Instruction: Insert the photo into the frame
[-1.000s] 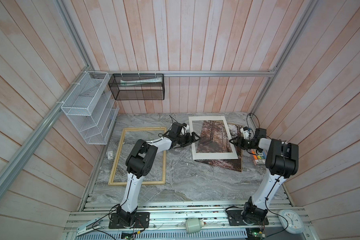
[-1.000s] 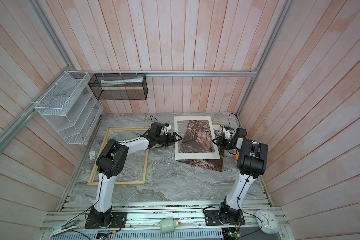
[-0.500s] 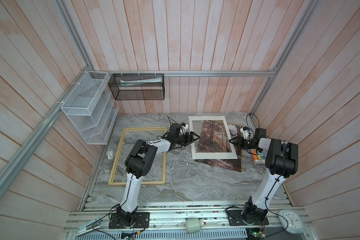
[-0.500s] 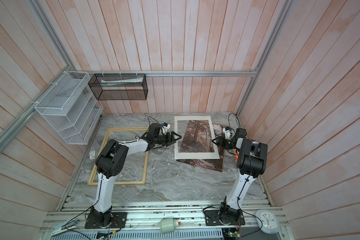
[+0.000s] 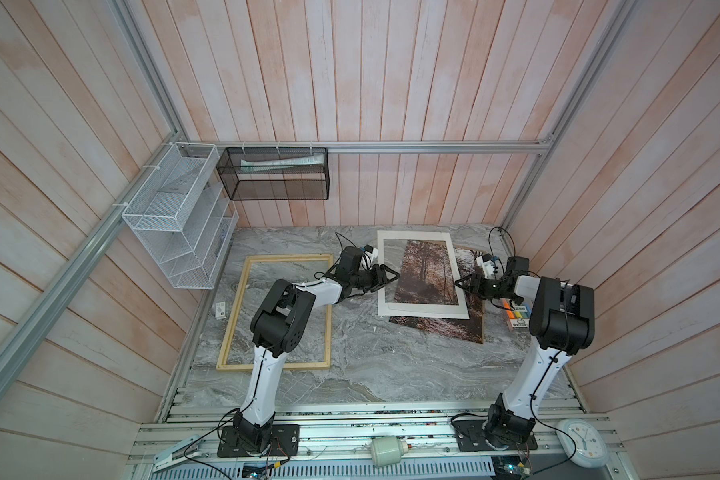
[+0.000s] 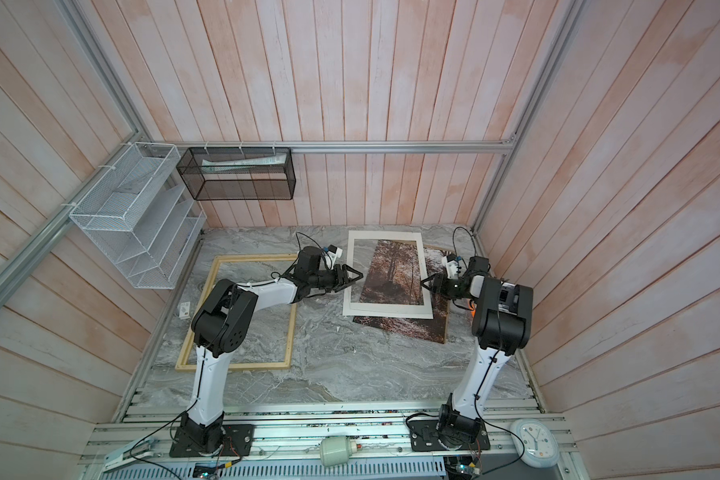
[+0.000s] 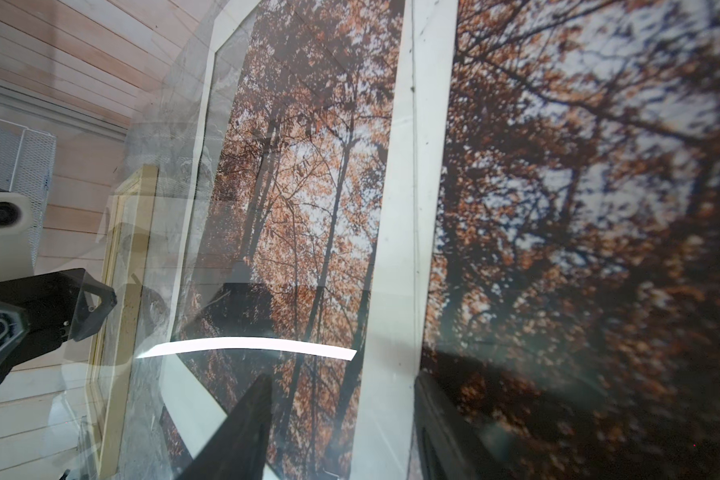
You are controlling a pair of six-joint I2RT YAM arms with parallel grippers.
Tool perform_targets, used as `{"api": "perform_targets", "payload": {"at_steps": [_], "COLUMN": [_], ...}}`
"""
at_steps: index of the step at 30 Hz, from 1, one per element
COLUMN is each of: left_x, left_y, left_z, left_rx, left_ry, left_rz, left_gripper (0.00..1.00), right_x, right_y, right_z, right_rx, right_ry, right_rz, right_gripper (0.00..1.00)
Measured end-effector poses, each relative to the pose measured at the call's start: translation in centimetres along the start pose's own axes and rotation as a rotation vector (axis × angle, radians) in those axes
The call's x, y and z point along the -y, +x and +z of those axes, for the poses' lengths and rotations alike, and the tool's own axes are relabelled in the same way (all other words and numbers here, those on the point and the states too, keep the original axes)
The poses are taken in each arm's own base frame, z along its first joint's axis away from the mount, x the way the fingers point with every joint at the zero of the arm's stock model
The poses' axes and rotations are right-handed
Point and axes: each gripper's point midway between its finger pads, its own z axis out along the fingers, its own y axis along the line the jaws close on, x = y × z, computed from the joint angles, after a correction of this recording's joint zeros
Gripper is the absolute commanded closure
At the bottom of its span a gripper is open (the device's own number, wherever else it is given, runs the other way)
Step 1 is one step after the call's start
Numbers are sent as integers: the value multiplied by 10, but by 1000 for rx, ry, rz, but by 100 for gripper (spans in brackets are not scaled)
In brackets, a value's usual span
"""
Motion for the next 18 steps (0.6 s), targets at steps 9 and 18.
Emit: {"api": "perform_targets", "payload": {"at_steps": [9, 18], "left_x": [-1, -2], "left_y": [0, -1], "left_z": [-1, -2], "left_rx": [-1, 0], "left_ry": [-2, -1], "left_rz": [7, 5], "left_gripper": [68, 86], "right_x": [0, 1], "right_y": [0, 0], "right_z": [0, 0], "right_rx": [0, 0], "right_ry": [2, 5], "right_rz": [0, 0], "right_gripper": [44, 44]}}
